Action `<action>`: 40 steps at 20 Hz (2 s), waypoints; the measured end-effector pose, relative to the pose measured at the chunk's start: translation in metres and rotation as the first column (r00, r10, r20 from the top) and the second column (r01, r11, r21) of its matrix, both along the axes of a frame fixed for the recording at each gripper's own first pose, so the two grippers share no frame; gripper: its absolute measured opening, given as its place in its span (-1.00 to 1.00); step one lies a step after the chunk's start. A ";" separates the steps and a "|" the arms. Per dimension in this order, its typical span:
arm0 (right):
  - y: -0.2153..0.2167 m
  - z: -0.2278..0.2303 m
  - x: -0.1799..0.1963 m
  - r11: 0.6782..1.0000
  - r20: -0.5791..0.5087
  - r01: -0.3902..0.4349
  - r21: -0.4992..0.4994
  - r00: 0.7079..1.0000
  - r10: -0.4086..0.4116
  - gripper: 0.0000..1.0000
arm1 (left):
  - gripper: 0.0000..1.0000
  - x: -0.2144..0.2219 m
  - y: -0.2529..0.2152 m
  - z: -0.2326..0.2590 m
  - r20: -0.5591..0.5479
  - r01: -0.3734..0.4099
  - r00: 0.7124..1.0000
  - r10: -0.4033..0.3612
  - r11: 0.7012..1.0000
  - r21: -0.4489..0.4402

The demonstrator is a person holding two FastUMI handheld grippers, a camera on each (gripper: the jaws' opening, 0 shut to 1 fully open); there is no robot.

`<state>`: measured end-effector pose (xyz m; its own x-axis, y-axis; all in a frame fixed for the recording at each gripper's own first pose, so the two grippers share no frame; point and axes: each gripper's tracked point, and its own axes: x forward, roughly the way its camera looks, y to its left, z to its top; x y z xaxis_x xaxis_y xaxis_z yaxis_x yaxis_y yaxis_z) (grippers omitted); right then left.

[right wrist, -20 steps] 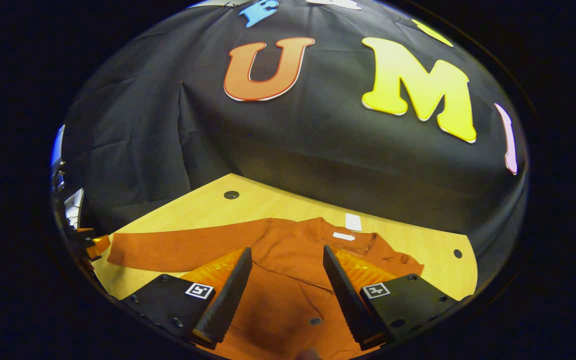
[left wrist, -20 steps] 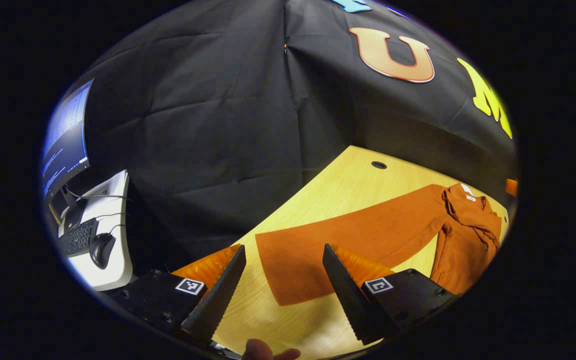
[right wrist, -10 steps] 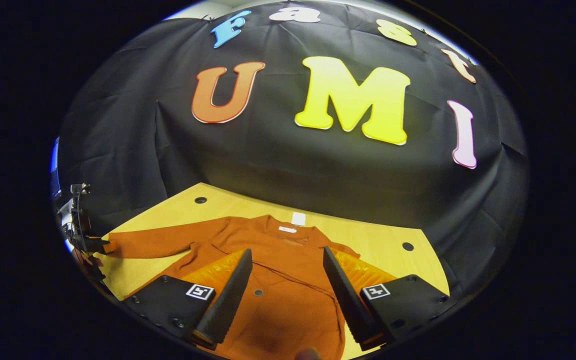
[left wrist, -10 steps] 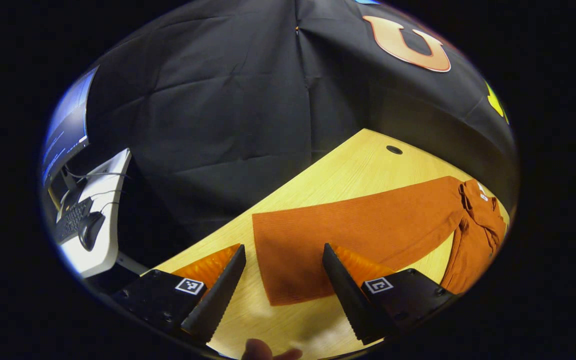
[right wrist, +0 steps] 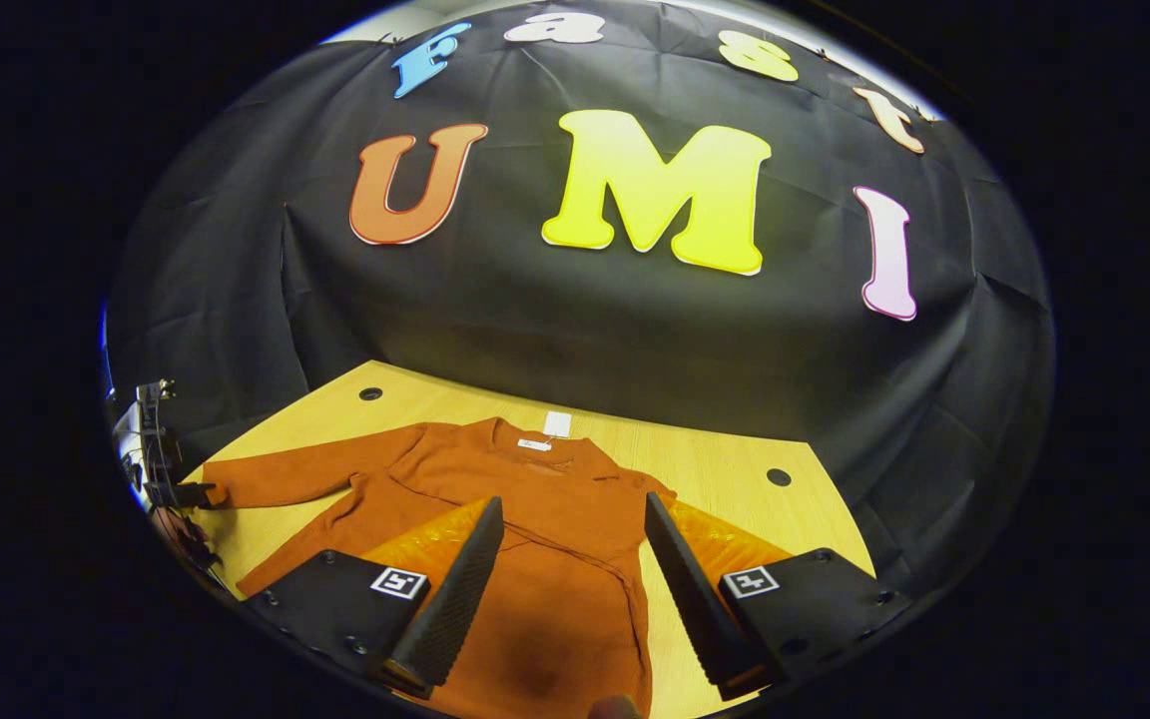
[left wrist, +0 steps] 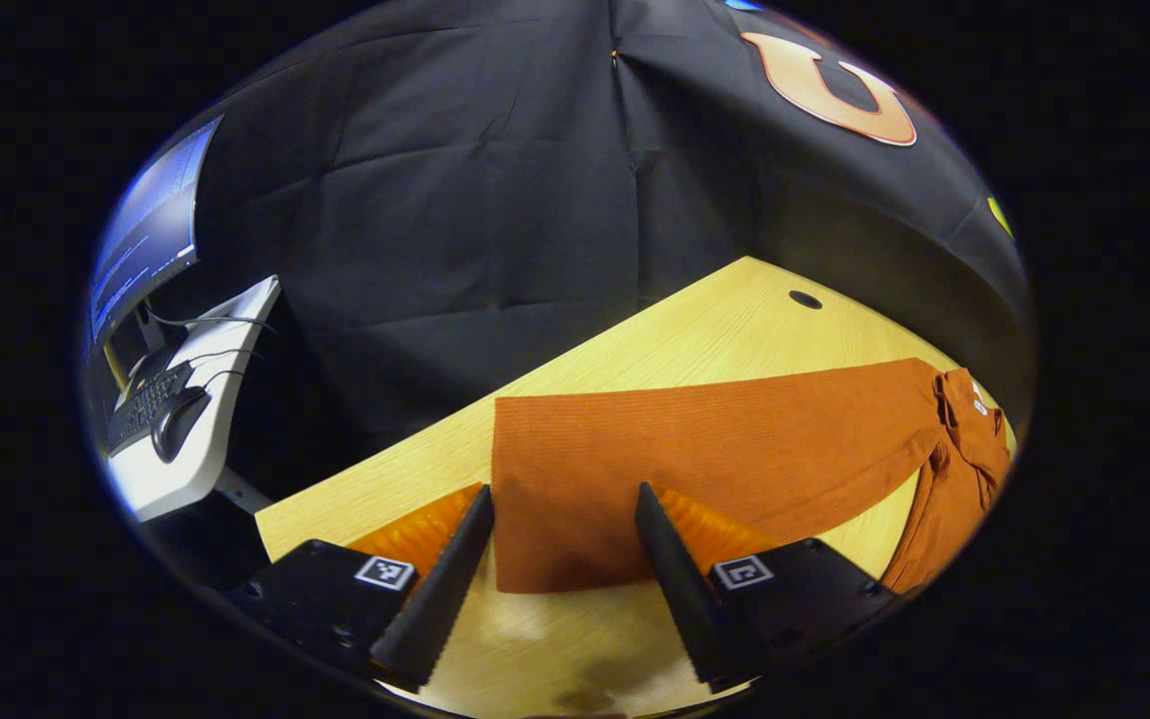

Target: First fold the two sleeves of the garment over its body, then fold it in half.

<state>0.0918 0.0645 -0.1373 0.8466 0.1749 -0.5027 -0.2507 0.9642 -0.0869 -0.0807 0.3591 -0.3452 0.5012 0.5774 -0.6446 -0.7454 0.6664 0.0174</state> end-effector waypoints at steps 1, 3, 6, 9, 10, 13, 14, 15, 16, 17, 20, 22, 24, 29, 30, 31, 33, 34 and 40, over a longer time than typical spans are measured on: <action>-0.002 0.002 0.000 1.000 0.002 0.004 0.001 1.000 -0.004 0.84 | 0.75 0.002 -0.003 0.001 0.003 -0.001 1.000 0.001 1.000 0.001; -0.006 0.003 -0.001 1.000 -0.001 0.011 0.005 1.000 -0.011 0.83 | 0.42 0.005 -0.007 0.001 0.000 -0.008 1.000 0.008 1.000 0.004; -0.011 0.007 -0.004 1.000 0.004 0.017 0.015 1.000 -0.017 0.83 | -0.10 0.012 -0.012 0.002 -0.010 0.017 1.000 -0.017 1.000 0.004; -0.021 0.001 -0.011 0.999 -0.019 0.030 0.016 0.999 -0.030 0.83 | -0.74 0.017 -0.015 0.004 -0.030 0.064 0.998 -0.063 0.998 0.016; -0.025 0.000 -0.013 0.999 -0.023 0.039 0.018 0.999 -0.039 0.84 | -0.82 0.018 -0.016 0.006 -0.041 0.087 0.995 -0.086 0.996 0.014; -0.039 -0.003 -0.018 0.998 -0.031 0.067 0.019 0.997 -0.066 0.83 | -0.91 0.028 -0.022 0.019 -0.020 0.159 0.987 -0.159 0.987 0.015; -0.045 -0.006 -0.019 0.997 -0.036 0.077 0.015 0.996 -0.077 0.83 | -0.93 0.036 -0.024 0.029 0.015 0.179 0.984 -0.179 0.984 0.014; -0.050 -0.008 -0.020 0.996 -0.042 0.089 0.018 0.995 -0.088 0.83 | -0.94 0.043 -0.024 0.042 0.040 0.198 0.979 -0.199 0.980 0.026; -0.054 -0.010 -0.021 0.994 -0.049 0.101 0.027 0.994 -0.100 0.84 | -0.94 0.050 -0.022 0.055 0.051 0.223 0.973 -0.225 0.974 0.043; -0.056 -0.012 -0.021 0.993 -0.054 0.111 0.036 0.993 -0.109 0.84 | -0.94 0.057 -0.020 0.071 0.059 0.249 0.966 -0.254 0.966 0.070; -0.063 -0.012 -0.020 0.990 -0.058 0.130 0.058 0.990 -0.127 0.83 | -0.94 0.085 -0.015 0.107 0.057 0.316 0.944 -0.325 0.939 0.133; -0.068 -0.009 -0.020 0.985 -0.049 0.150 0.081 0.988 -0.146 0.83 | -0.94 0.112 -0.020 0.136 0.081 0.356 0.925 -0.372 0.920 0.163; -0.076 -0.007 -0.022 0.979 -0.044 0.173 0.103 0.985 -0.169 0.83 | -0.94 0.138 -0.030 0.166 0.098 0.394 0.903 -0.419 0.897 0.199; -0.102 -0.002 -0.034 0.964 -0.039 0.223 0.143 0.975 -0.220 0.83 | -0.94 0.206 -0.066 0.240 0.153 0.501 0.823 -0.548 0.825 0.261; -0.110 -0.001 -0.037 0.959 -0.038 0.237 0.154 0.972 -0.234 0.83 | -0.94 0.218 -0.075 0.255 0.158 0.518 0.806 -0.571 0.808 0.282; -0.114 0.000 -0.040 0.955 -0.039 0.249 0.164 0.968 -0.246 0.83 | -0.94 0.231 -0.087 0.269 0.162 0.535 0.789 -0.593 0.792 0.296; -0.131 0.003 -0.044 0.943 -0.032 0.283 0.175 0.959 -0.281 0.83 | -0.94 0.255 -0.109 0.285 0.147 0.563 0.763 -0.630 0.759 0.327; -0.141 0.005 -0.047 0.936 -0.026 0.303 0.179 0.952 -0.304 0.83 | -0.94 0.265 -0.125 0.292 0.151 0.582 0.744 -0.651 0.742 0.332; -0.188 0.013 -0.064 0.903 -0.005 0.390 0.178 0.919 -0.395 0.83 | -0.94 0.313 -0.245 0.305 0.142 0.712 0.604 -0.784 0.611 0.347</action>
<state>0.0282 -0.1239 -0.1247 0.8790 -0.0933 -0.4675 0.1512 0.9846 0.0878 0.2328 0.1138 -0.0399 0.9448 0.0296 -0.3264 0.0179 0.9897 0.1417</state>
